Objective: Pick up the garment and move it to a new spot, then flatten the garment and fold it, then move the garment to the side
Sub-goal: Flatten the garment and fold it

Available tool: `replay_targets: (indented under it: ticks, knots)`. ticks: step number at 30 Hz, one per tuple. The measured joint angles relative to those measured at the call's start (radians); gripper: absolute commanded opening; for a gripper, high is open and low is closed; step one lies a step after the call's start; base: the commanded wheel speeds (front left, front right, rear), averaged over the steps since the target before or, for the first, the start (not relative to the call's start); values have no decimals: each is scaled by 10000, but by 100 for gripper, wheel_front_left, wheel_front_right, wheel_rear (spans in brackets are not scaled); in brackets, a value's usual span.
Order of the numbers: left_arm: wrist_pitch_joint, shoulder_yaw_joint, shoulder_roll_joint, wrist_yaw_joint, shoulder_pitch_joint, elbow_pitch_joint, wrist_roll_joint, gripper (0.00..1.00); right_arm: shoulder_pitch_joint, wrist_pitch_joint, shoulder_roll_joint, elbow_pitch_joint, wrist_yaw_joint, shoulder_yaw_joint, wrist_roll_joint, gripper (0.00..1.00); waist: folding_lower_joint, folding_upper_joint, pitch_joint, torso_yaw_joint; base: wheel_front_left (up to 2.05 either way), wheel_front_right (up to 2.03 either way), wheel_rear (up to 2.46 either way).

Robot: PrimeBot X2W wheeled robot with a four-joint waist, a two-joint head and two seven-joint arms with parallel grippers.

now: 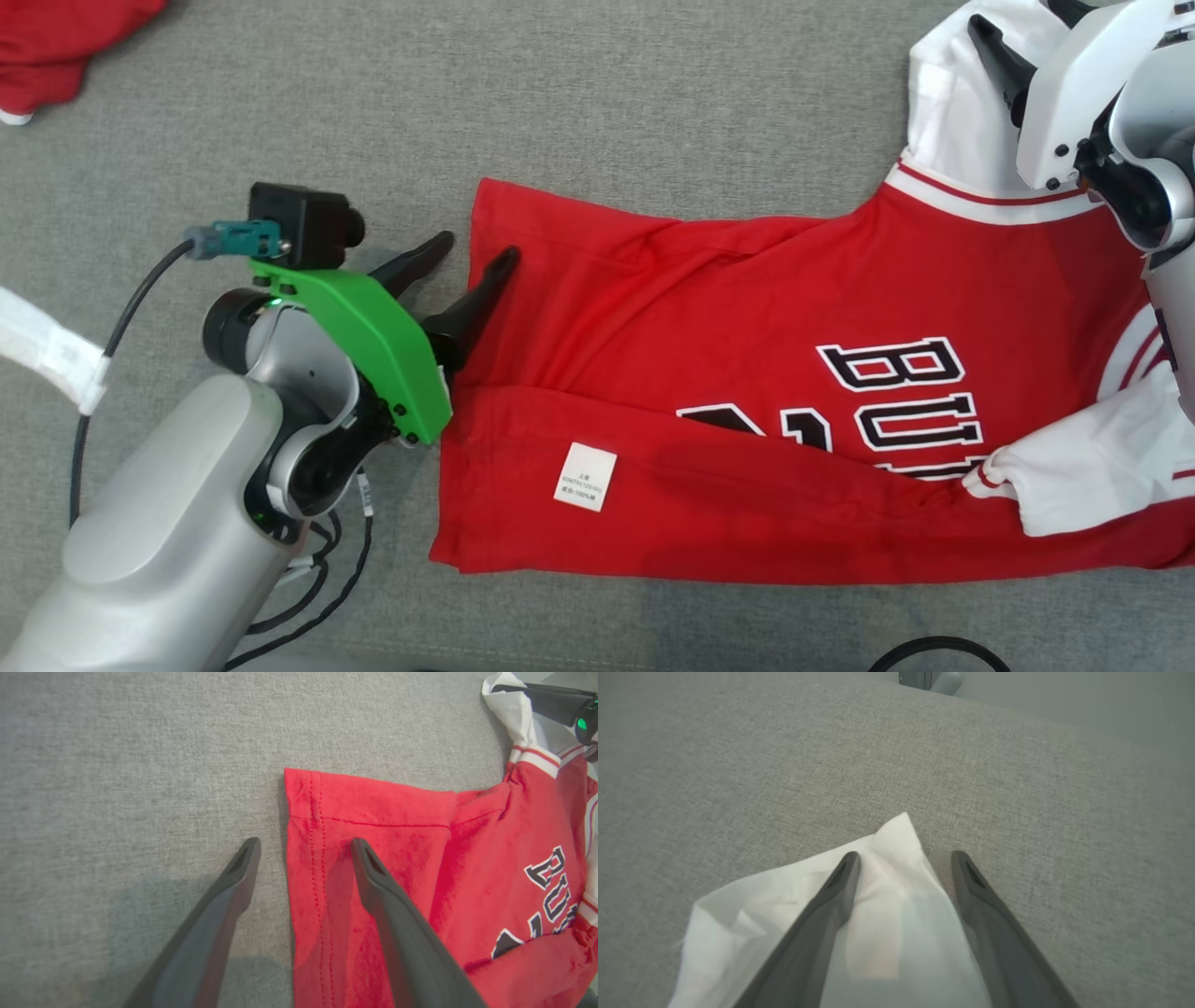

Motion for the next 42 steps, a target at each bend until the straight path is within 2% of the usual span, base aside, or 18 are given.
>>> replay_targets:
  ticks: [6,7,8,9,10,13,14,15,17,19,23,29,35,42]
  knots:
    - [105,-82,-245,-192,-200,167,-207,100,-321,-268,10,527,-2,380,226,100,0,0,146,172,0,0,0]
    - [109,-90,-270,-194,-220,178,-247,100,-347,-305,17,591,-4,481,305,95,0,0,149,170,0,0,0]
    - [134,-115,-278,-209,-252,207,-244,100,-370,-320,10,650,-4,560,391,82,-1,0,140,160,0,0,0]
    - [134,-130,-286,-219,-281,249,-230,100,-396,-353,4,711,-4,640,466,41,-1,0,128,147,0,0,0]
    - [134,-144,-297,-217,-298,307,-222,100,-419,-376,4,763,-4,734,512,35,-1,0,117,128,0,0,0]
    - [119,-151,-353,-215,-397,541,-178,100,-466,-407,-48,903,0,963,723,27,-1,0,75,61,0,0,0]
    - [119,-150,-382,-207,-448,591,-178,100,-471,-408,-75,938,0,1018,788,17,-1,0,58,42,0,0,0]
    - [119,-136,-428,-207,-493,644,-184,100,-491,-410,-104,972,2,1060,846,0,-1,0,42,22,0,0,0]
    - [123,-132,-554,-265,-541,759,-270,100,-509,-410,-119,1035,8,1149,999,0,-1,0,6,-10,0,0,0]
    - [111,-119,-654,-324,-581,874,-307,0,-514,-395,-128,1083,8,1248,1166,0,-1,0,-31,-48,0,0,0]
    - [-77,-127,-823,-535,-664,1081,-366,0,-508,-539,-151,1149,8,1344,1448,0,-1,0,-94,-118,0,0,0]
    - [-807,391,-779,-336,-677,1365,-359,0,-460,-1267,-378,1143,6,1175,1708,0,-1,0,-263,-197,0,0,0]
    - [-1080,694,-669,-115,-652,1513,-383,0,-464,-1870,-663,997,6,809,2044,0,-1,0,-466,-260,0,0,0]
    - [-1457,894,-573,46,-405,1499,-431,0,-10,-2439,-940,12,6,610,2738,0,-1,0,-747,-443,0,0,0]
